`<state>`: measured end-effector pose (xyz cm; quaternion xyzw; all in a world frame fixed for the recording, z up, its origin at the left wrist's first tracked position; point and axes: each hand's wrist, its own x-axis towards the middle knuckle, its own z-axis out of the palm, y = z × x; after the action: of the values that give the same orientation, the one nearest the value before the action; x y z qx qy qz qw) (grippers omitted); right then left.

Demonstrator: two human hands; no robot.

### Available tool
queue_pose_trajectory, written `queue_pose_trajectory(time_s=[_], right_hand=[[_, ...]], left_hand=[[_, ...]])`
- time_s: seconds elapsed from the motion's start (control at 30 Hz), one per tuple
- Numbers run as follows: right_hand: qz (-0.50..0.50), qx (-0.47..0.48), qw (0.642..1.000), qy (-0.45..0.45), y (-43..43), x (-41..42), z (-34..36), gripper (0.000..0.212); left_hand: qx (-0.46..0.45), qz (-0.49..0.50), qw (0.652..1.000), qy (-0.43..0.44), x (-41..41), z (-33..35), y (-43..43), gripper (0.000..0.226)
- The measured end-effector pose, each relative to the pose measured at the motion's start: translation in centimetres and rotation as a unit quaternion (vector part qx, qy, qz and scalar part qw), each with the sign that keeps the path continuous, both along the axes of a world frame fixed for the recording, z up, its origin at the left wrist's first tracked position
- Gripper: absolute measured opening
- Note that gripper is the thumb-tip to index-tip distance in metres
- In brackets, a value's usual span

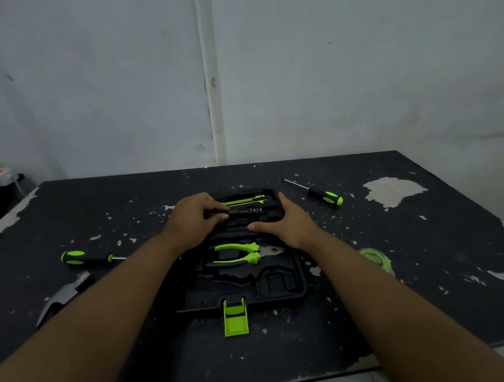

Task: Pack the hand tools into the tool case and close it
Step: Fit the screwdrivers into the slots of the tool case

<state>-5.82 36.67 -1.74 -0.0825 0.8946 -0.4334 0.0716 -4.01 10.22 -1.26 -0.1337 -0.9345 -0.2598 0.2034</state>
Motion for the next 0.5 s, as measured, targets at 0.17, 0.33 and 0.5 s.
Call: queue_pose_trajectory(time_s=[0.17, 0.33, 0.5], right_hand=[[0.005, 0.003, 1.000, -0.006, 0.0, -0.1, 0.0, 0.146], [0.005, 0.008, 1.000, -0.004, 0.0, -0.1, 0.1, 0.145], [0.004, 0.002, 1.000, -0.005, -0.1, -0.1, 0.0, 0.145]], left_hand=[[-0.001, -0.013, 1.000, -0.017, -0.3, 0.3, 0.4, 0.016], [-0.009, -0.025, 0.999, -0.028, -1.2, 0.5, 0.6, 0.017], [-0.002, -0.030, 0.999, -0.036, -1.7, 0.6, 0.7, 0.016]])
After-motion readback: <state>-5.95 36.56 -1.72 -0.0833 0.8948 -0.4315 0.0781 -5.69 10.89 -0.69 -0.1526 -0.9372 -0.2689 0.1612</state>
